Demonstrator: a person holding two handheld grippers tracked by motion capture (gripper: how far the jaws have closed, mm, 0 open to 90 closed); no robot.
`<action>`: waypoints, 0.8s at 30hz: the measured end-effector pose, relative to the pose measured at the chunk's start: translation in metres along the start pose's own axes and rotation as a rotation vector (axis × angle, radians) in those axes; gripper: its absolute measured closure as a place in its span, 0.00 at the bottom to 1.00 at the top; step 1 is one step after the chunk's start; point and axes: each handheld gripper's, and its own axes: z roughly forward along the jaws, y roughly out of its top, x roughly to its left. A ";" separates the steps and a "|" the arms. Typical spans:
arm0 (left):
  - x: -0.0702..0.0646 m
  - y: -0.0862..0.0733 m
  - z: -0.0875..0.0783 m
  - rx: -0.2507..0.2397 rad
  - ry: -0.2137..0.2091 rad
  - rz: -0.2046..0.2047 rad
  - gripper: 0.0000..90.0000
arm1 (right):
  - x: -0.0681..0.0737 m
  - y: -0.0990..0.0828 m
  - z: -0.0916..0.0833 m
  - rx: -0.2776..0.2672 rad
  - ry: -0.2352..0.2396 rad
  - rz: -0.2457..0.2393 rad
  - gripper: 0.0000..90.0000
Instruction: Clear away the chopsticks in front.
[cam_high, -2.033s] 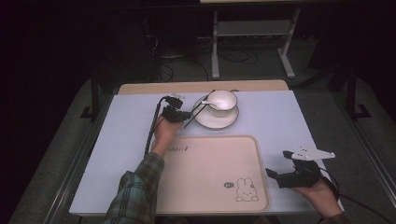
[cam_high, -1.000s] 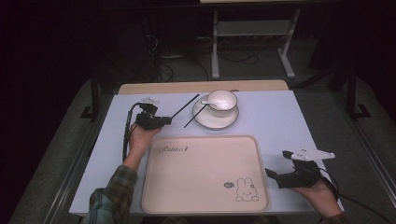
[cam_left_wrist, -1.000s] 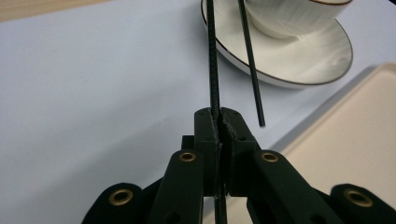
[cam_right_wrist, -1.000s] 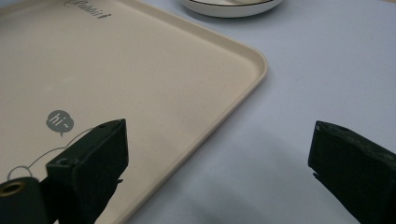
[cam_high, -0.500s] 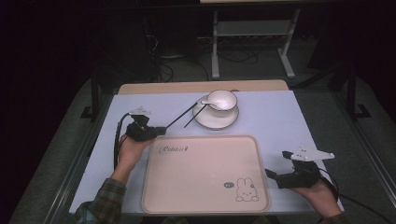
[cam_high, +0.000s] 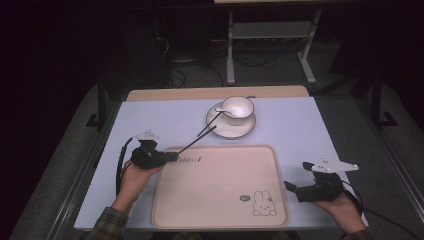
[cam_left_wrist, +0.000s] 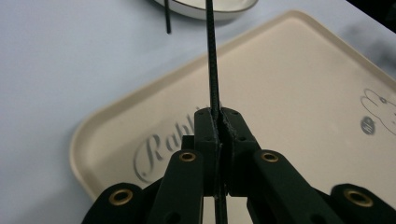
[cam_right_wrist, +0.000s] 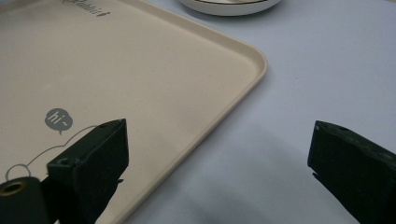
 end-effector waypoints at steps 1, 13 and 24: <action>-0.002 -0.002 -0.001 0.005 -0.003 0.001 0.95 | 0.000 0.000 0.000 0.000 0.000 -0.001 0.05; -0.020 -0.021 0.004 0.066 -0.040 0.019 0.95 | -0.001 0.000 0.001 0.004 -0.002 -0.005 0.05; -0.019 -0.028 0.018 0.139 -0.030 0.042 0.94 | 0.000 0.001 0.001 -0.001 -0.001 -0.005 0.05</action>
